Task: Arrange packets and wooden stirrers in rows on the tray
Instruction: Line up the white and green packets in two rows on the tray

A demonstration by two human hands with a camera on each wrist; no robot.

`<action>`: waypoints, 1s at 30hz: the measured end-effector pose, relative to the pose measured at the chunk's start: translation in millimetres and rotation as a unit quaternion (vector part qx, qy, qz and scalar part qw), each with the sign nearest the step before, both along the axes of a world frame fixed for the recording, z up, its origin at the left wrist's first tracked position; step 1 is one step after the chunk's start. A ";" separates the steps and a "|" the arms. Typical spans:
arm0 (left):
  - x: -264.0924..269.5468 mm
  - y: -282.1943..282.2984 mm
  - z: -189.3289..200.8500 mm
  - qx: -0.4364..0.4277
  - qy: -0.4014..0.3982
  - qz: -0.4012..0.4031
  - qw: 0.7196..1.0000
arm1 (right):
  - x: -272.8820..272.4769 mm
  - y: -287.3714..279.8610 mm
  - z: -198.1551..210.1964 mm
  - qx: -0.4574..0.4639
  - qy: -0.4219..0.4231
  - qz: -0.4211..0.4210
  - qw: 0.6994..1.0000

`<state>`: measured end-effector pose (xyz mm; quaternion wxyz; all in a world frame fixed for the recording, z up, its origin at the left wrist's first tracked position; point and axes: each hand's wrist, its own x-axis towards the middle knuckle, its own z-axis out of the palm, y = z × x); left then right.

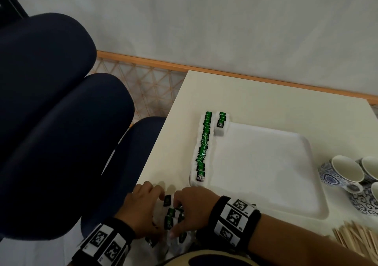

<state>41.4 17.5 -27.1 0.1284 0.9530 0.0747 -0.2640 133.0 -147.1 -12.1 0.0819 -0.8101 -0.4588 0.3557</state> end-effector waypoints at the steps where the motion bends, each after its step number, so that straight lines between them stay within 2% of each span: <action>1: -3.9 -0.5 -4.0 0.004 -0.009 0.005 1.000 | -2.7 1.3 -1.3 -0.003 -0.011 0.003 1.000; 4: -13.0 -2.4 -12.6 -0.004 -0.029 0.026 0.999 | -8.4 5.6 -7.7 0.006 -0.035 -0.008 0.999; 11: -17.9 -7.9 -19.4 -0.110 -0.049 0.096 0.988 | -13.0 8.4 -13.6 0.080 -0.024 0.028 0.996; 15: -17.6 -5.2 -15.7 -0.162 -0.050 0.111 0.979 | -6.3 0.5 -0.8 0.088 0.041 0.012 0.995; 18: -13.4 -0.2 -3.2 -0.163 -0.061 0.093 0.980 | 6.7 -11.5 14.6 0.102 0.123 -0.052 0.986; 20: -7.2 3.5 8.3 -0.215 -0.063 0.089 0.971 | 14.4 -18.9 24.8 0.121 0.149 -0.086 0.978; 22: 1.1 5.4 21.2 -0.308 -0.055 0.103 0.944 | 21.4 -24.2 34.9 0.146 0.149 -0.113 0.971; 25: 17.2 2.1 31.9 -0.477 -0.041 0.133 0.868 | 31.7 -28.9 48.4 0.190 0.124 -0.156 0.961; 28: 37.5 -8.8 41.7 -0.551 -0.062 0.190 0.810 | 41.2 -31.9 54.5 0.236 0.126 -0.211 0.940; 30: 51.9 -16.8 43.3 -0.562 -0.094 0.227 0.790 | 46.6 -35.2 54.8 0.274 0.183 -0.271 0.905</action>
